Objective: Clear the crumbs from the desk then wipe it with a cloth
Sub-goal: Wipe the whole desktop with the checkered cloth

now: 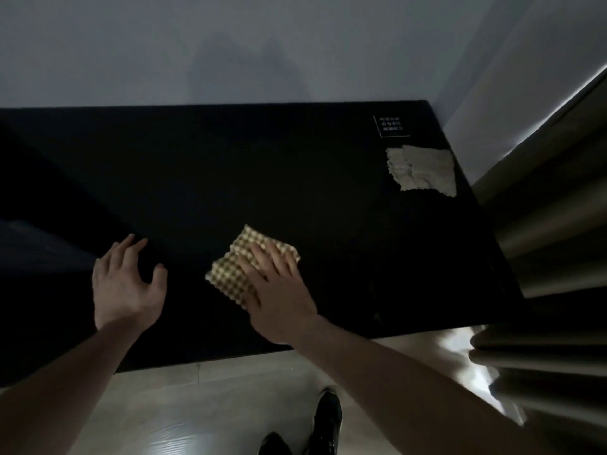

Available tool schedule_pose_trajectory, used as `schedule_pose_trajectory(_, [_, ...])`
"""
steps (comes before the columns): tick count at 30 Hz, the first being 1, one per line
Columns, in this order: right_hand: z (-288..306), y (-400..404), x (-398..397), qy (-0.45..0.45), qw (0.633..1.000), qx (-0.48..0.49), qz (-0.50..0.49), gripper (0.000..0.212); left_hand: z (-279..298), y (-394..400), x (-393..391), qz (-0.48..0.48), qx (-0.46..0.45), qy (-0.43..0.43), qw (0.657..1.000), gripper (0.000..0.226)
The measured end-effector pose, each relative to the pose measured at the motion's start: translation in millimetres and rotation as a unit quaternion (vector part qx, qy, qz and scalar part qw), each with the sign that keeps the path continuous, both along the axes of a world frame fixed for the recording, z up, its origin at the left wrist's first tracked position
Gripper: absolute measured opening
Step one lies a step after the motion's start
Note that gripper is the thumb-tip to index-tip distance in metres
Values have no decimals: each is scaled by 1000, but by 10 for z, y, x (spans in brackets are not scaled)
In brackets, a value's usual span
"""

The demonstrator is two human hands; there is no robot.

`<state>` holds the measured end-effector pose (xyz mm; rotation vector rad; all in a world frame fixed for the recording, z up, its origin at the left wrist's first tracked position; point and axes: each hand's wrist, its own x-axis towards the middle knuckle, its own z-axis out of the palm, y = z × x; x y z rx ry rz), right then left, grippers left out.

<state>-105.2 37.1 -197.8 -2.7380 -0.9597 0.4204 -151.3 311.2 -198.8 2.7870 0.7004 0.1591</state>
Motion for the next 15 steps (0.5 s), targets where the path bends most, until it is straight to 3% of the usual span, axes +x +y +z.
schedule_pose_trajectory(4, [45,-709,154,-63,996,52,22,72,10,10,-7,-5,-9,17,1000,67])
schedule_pose_trajectory(7, [125,-1350,360,-126,992,25,-10,69,48,12,-9,-13,-15,37,999,65])
schedule_pose_trajectory(11, [4,-2219,496,-89,974,-35,-207,63,118,42,-36,-28,-7,71,997,61])
schedule_pose_trajectory(15, [-58,-2666,313,-42,934,-52,-352,75,301,107,69,-36,-31,154,987,68])
